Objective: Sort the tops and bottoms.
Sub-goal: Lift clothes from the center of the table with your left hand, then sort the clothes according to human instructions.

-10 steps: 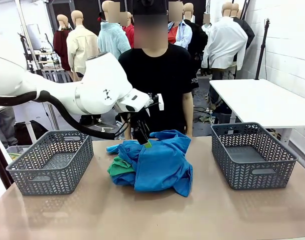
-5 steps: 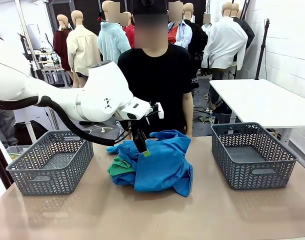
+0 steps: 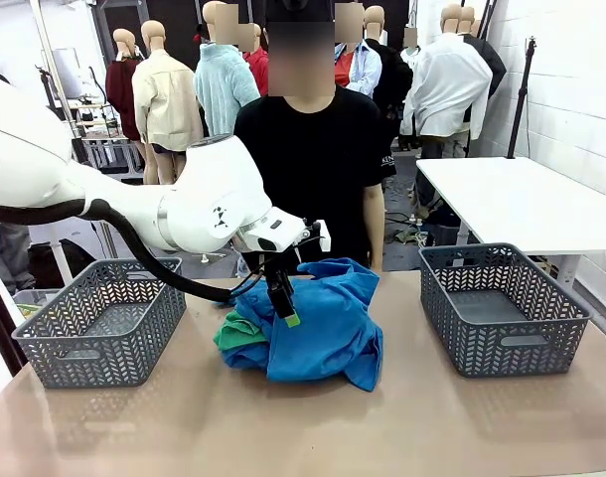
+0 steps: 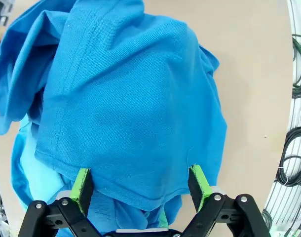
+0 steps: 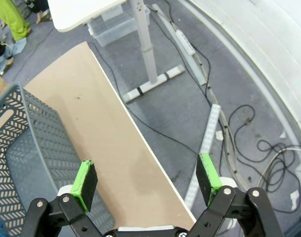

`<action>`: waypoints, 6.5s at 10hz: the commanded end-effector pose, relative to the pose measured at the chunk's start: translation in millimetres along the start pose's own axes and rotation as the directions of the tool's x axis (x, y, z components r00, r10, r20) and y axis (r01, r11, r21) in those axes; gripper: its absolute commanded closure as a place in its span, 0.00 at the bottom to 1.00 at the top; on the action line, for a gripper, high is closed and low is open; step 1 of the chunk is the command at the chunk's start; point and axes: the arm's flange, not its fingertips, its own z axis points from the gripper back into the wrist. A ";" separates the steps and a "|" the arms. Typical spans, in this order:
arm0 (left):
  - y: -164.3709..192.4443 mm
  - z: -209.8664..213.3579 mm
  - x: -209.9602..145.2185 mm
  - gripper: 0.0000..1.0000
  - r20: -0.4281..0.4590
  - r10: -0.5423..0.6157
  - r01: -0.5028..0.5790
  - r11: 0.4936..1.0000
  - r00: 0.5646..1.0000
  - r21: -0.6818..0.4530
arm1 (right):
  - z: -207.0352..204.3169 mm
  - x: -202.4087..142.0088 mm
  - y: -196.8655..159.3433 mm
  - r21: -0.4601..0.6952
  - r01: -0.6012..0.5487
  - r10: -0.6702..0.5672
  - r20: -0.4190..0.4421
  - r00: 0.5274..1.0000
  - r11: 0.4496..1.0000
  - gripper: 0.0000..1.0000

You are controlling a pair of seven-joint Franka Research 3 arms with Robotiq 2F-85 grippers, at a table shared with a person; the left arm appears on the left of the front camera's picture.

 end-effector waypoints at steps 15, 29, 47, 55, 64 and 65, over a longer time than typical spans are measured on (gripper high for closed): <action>-0.9 76.6 25.9 1.00 0.106 -0.089 0.079 0.992 0.990 0.096 | 2.0 -0.2 0.6 -0.005 -0.006 0.006 -0.001 1.000 1.000 0.00; -56.5 418.1 130.3 1.00 0.394 -0.322 -0.009 0.765 0.861 0.644 | 2.0 -0.2 0.6 -0.005 -0.006 0.006 -0.001 1.000 1.000 0.00; -41.6 426.3 143.5 1.00 0.401 -0.299 -0.021 0.780 0.866 0.625 | 2.0 -0.2 0.6 -0.005 -0.006 0.006 -0.001 1.000 1.000 0.00; -33.2 438.8 125.7 1.00 0.387 -0.302 -0.046 0.735 0.871 0.676 | 2.0 -0.2 0.6 -0.005 -0.006 0.006 -0.001 1.000 1.000 0.00; -19.0 455.6 -146.0 1.00 0.311 0.133 -0.334 0.512 0.941 0.791 | 2.0 -0.2 0.6 -0.005 -0.006 0.006 -0.001 1.000 1.000 0.00; -14.0 442.6 -164.8 1.00 0.320 0.182 -0.367 0.522 0.930 0.770 | 2.0 -0.2 0.6 -0.005 -0.006 0.006 -0.001 1.000 1.000 0.00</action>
